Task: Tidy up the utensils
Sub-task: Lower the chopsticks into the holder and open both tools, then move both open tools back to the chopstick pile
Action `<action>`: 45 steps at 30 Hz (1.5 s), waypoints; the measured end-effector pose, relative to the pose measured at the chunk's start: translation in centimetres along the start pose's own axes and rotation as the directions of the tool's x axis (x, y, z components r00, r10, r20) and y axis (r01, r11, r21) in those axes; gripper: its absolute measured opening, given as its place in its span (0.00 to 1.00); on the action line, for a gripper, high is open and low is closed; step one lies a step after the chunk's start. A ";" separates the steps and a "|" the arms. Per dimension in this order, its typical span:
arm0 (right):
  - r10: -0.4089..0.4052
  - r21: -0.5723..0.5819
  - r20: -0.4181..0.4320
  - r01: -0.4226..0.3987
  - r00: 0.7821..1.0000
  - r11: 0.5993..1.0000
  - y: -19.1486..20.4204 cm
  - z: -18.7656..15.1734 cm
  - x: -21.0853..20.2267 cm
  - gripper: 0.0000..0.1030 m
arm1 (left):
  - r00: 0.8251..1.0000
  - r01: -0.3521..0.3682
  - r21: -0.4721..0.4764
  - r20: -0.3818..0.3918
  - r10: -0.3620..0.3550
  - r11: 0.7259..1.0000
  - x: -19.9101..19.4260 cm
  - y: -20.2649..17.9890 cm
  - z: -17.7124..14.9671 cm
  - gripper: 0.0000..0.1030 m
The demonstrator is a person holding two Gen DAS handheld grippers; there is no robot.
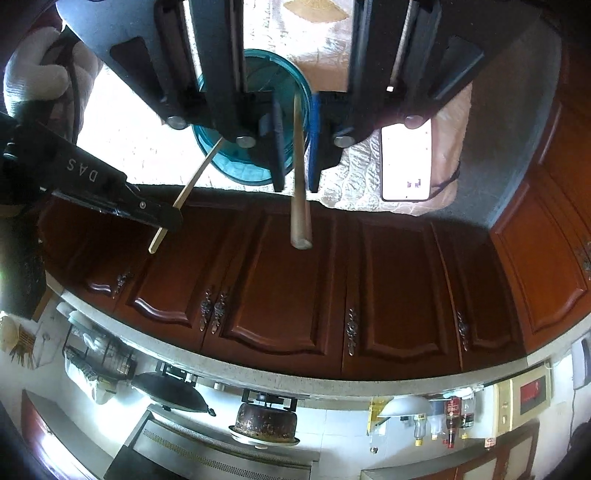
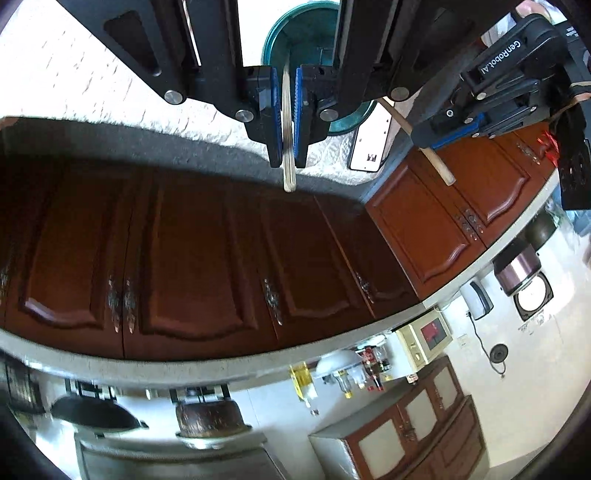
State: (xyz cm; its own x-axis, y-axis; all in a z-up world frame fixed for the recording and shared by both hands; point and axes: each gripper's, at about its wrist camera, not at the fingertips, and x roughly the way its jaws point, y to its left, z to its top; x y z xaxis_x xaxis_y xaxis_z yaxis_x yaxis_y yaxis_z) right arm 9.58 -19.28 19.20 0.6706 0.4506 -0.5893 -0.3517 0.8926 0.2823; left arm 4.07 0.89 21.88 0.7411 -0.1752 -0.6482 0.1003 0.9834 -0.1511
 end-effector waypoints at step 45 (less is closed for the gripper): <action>-0.266 0.010 -0.032 0.266 0.963 0.964 -3.3 -12.6 -12.9 0.44 | 1.000 0.021 0.072 -0.013 -0.020 0.997 -3.8 -8.5 -9.5 0.57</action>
State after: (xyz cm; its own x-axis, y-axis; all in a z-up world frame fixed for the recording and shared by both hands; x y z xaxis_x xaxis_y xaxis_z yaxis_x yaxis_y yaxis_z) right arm -6.12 -28.22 16.32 0.7188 0.1961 -0.6669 -0.1541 0.9805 0.1223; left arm -5.91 -7.25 18.49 0.7299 -0.1957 -0.6549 0.1633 0.9803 -0.1109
